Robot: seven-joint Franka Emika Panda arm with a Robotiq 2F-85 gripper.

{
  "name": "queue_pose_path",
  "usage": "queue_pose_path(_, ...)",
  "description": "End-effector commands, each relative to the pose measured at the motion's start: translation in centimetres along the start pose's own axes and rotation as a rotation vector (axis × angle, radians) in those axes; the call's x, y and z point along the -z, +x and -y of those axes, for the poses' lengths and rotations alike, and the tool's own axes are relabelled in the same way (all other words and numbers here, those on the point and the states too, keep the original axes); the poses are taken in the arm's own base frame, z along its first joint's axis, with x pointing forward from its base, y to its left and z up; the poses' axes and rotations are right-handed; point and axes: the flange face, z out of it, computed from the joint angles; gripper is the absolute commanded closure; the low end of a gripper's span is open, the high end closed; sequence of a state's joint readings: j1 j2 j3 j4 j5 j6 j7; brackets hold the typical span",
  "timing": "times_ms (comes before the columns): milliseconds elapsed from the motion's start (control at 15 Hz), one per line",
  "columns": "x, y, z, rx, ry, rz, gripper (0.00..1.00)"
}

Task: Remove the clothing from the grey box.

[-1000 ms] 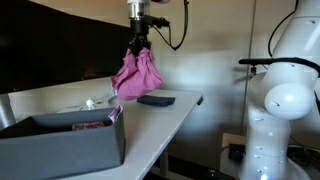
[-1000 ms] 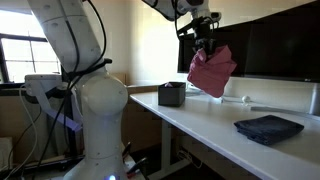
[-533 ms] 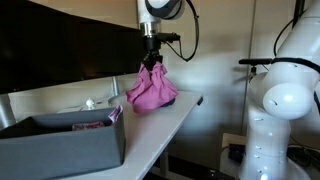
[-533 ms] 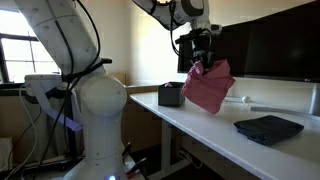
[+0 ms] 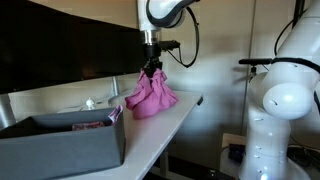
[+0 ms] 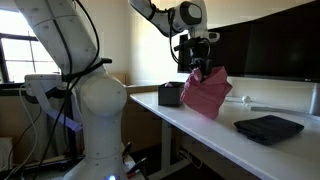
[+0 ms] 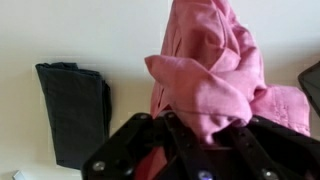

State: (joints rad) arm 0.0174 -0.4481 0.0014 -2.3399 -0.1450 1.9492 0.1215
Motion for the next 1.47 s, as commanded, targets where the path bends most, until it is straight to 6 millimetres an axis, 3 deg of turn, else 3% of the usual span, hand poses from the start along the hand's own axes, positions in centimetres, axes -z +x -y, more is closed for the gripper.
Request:
queue_pose_path(0, -0.9, 1.1, 0.6, 0.036, -0.01, -0.022, 0.96)
queue_pose_path(133, -1.4, 1.9, 1.0, 0.048, -0.012, -0.022, 0.56)
queue_pose_path(667, -2.3, 4.7, 1.2, 0.062, -0.036, -0.049, 0.06)
queue_pose_path(800, -2.2, 5.3, 1.2, 0.061, -0.034, -0.054, 0.01)
queue_pose_path(1067, -1.3, 6.4, 1.3, 0.067, -0.038, -0.073, 0.0)
queue_pose_path(1400, 1.9, 7.3, 2.4, 0.134, -0.039, -0.128, 0.0)
